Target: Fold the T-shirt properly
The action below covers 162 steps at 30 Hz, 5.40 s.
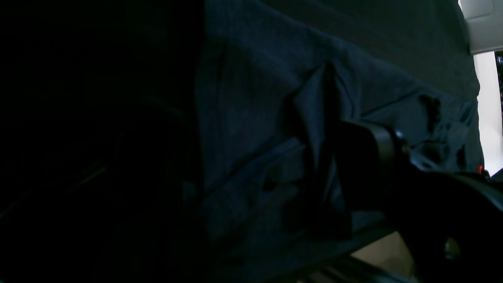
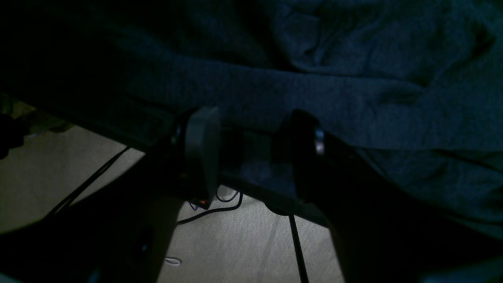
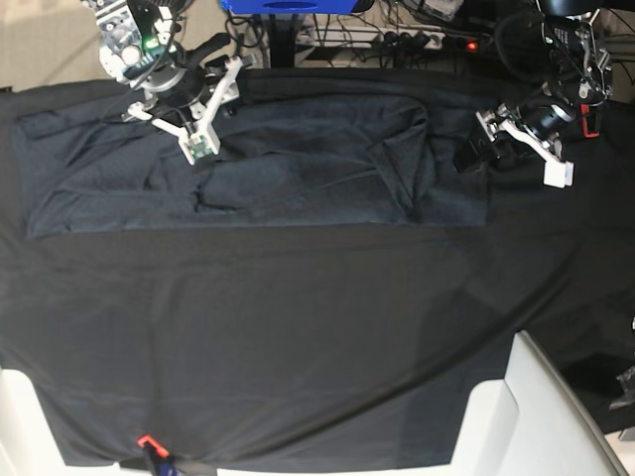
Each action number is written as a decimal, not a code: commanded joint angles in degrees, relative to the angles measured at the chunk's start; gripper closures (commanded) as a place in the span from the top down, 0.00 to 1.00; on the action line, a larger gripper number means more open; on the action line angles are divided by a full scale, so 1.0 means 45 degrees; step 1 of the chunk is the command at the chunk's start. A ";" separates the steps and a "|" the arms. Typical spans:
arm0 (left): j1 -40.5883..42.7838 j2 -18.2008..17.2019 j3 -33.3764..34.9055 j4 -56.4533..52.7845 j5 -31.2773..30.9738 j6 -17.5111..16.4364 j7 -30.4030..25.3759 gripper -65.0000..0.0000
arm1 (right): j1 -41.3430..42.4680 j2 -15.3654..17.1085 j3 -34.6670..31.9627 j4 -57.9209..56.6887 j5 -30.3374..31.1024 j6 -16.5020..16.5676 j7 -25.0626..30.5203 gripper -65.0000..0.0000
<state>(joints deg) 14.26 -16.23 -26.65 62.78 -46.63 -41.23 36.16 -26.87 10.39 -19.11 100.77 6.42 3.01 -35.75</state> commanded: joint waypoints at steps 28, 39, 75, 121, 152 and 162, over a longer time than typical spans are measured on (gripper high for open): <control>-0.0620 0.0608 0.1928 -0.1713 0.0702 0.0274 0.0374 0.38 | 0.0082 0.0025 0.0018 0.0180 0.0010 0.0045 0.0198 0.42; -0.0952 -0.0115 0.1752 -0.1517 0.0643 0.0274 0.0452 0.00 | 0.0101 0.0025 0.0038 0.0180 0.0010 0.0045 0.0198 0.42; 0.0943 0.0295 0.5503 0.8133 0.0702 0.4347 0.0452 0.00 | 0.0101 0.0005 0.0116 0.0239 0.0030 0.0045 0.0217 0.42; -0.2183 0.2073 0.9410 0.3836 0.0702 0.5265 0.0374 0.00 | 0.0258 -0.0034 0.2069 0.0239 0.0049 0.0065 0.0217 0.42; -0.2827 0.2327 1.0797 0.3406 0.0702 0.5246 0.0433 0.26 | 0.0238 -0.0034 0.2089 0.0239 0.0049 0.0065 0.0217 0.42; -0.3296 0.2698 1.0876 0.3328 0.0585 0.5168 0.0452 0.67 | 0.0238 -0.0034 0.2089 0.0239 0.0049 0.0065 0.0217 0.42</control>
<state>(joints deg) 0.58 -4.71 22.24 76.84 -42.89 -16.91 39.09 -25.76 9.96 -9.96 100.86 6.66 3.44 -35.75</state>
